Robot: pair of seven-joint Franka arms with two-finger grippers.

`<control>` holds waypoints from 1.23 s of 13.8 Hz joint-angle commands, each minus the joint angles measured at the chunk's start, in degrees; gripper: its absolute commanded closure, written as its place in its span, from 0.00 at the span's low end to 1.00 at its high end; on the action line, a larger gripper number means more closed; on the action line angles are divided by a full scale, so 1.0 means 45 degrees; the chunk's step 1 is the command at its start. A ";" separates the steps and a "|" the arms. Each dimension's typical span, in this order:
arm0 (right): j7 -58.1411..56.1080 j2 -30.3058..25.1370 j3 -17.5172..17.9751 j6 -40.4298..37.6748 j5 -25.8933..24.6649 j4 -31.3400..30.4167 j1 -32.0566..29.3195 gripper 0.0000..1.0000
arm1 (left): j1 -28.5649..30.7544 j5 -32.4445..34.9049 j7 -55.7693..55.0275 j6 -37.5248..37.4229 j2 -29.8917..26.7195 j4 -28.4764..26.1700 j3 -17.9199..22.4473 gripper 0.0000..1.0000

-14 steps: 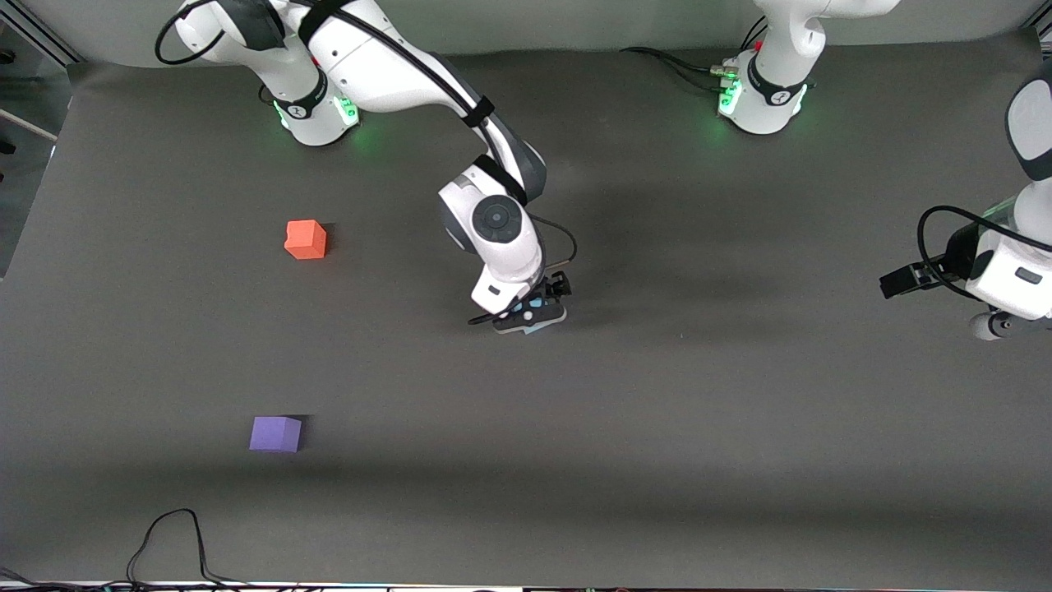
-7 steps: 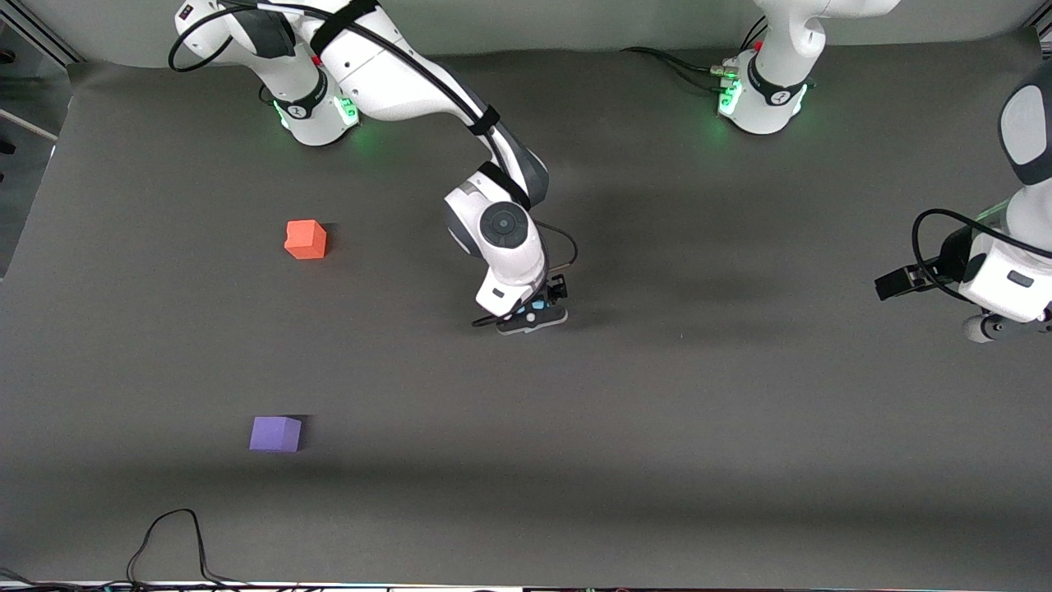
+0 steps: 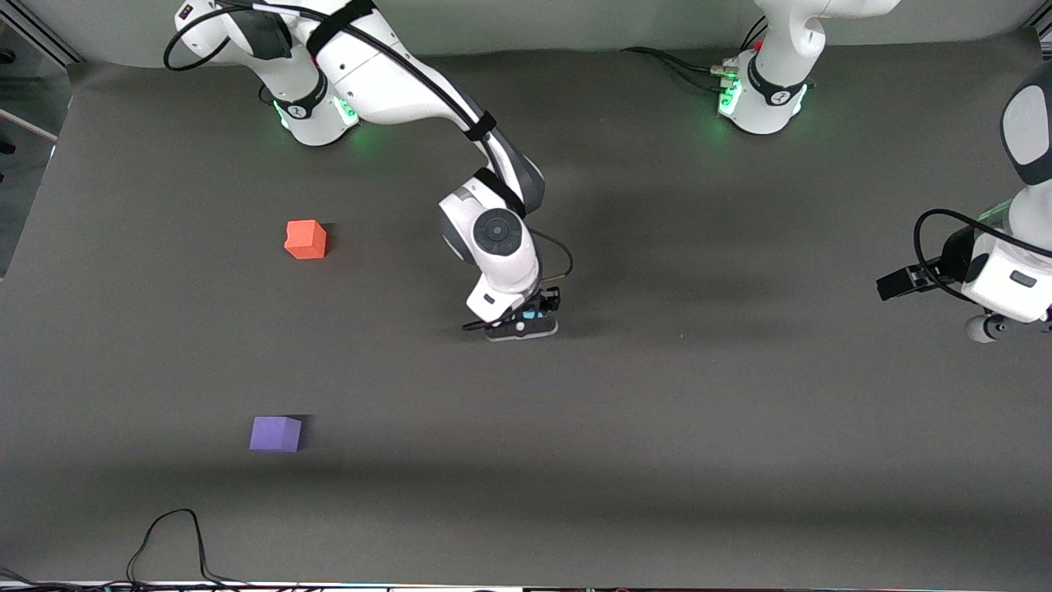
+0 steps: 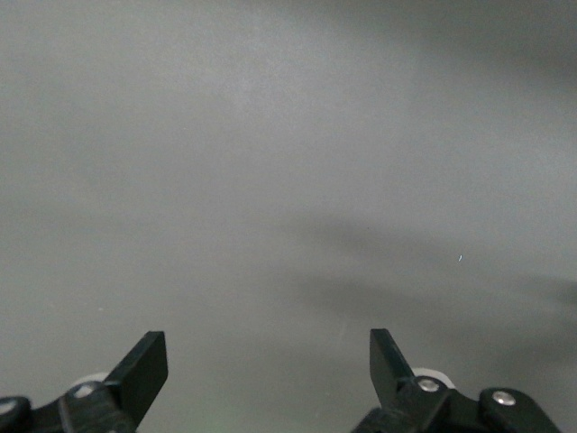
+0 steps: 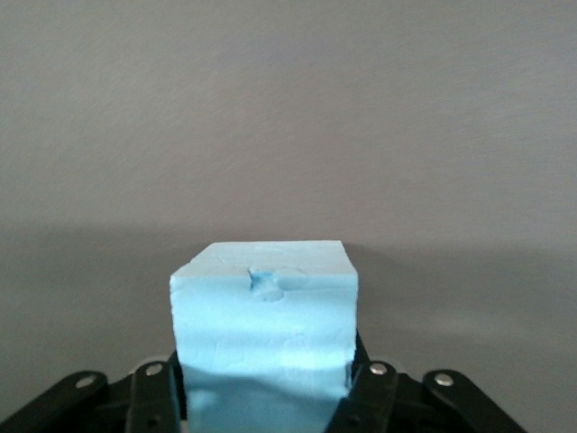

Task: Place blue block between orange and purple blocks
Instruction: 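Carry the blue block with the right gripper between orange and purple blocks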

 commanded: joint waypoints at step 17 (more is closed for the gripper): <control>-0.8748 -0.6271 -0.8540 -0.2675 0.0001 -0.6460 -0.0107 0.87 | -0.0194 -0.0543 0.0112 0.0626 -0.0557 -0.0745 0.0130 0.00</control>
